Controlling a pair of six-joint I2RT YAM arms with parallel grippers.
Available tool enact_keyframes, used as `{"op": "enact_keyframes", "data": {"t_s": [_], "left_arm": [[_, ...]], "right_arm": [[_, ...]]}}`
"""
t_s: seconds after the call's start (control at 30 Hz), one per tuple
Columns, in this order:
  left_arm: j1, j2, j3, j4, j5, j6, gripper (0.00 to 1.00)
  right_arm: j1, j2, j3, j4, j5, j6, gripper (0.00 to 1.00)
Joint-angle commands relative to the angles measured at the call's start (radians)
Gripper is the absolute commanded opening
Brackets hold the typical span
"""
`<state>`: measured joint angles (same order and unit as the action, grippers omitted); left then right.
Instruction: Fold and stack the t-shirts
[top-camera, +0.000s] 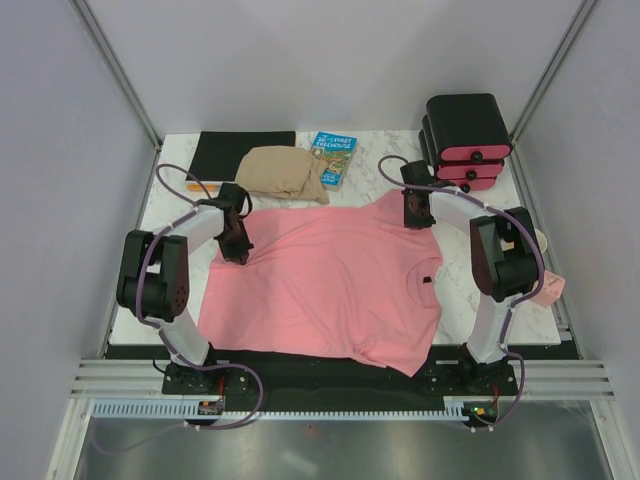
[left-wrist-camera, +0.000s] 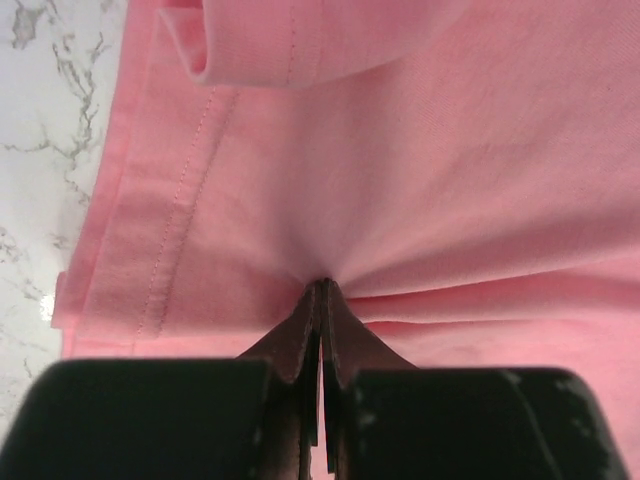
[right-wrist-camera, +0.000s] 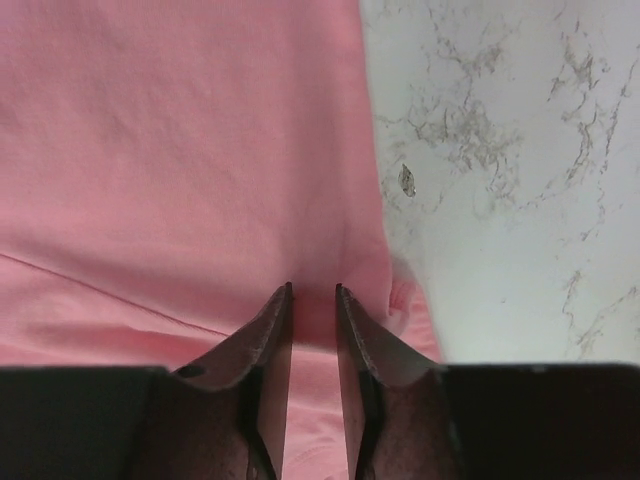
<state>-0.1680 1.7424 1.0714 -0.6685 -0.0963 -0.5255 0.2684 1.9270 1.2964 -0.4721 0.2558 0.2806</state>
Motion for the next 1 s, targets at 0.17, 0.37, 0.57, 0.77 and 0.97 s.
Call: {"op": "enact_keyframes", "data": {"t_s": [0.17,0.37,0.57,0.77,0.97], "left_arm": [[0.001,-0.096,0.122,0.003,-0.108,0.012,0.3],[0.025,-0.061,0.229,0.007,-0.12,0.016,0.43],[0.036,-0.037,0.251,0.006,-0.114,0.019,0.43],[0.067,-0.026,0.248,0.009,-0.109,0.038,0.43],[0.085,0.003,0.266,0.01,-0.1,0.039,0.44]], "right_arm": [[-0.006,-0.184,0.116,0.018,0.066,-0.043,0.39],[-0.043,-0.045,0.323,0.0,0.062,-0.081,0.45],[-0.047,0.179,0.513,-0.036,-0.018,-0.058,0.5],[-0.047,0.256,0.54,-0.026,-0.04,-0.055,0.51],[-0.049,0.27,0.505,-0.022,0.005,-0.066,0.61]]}}
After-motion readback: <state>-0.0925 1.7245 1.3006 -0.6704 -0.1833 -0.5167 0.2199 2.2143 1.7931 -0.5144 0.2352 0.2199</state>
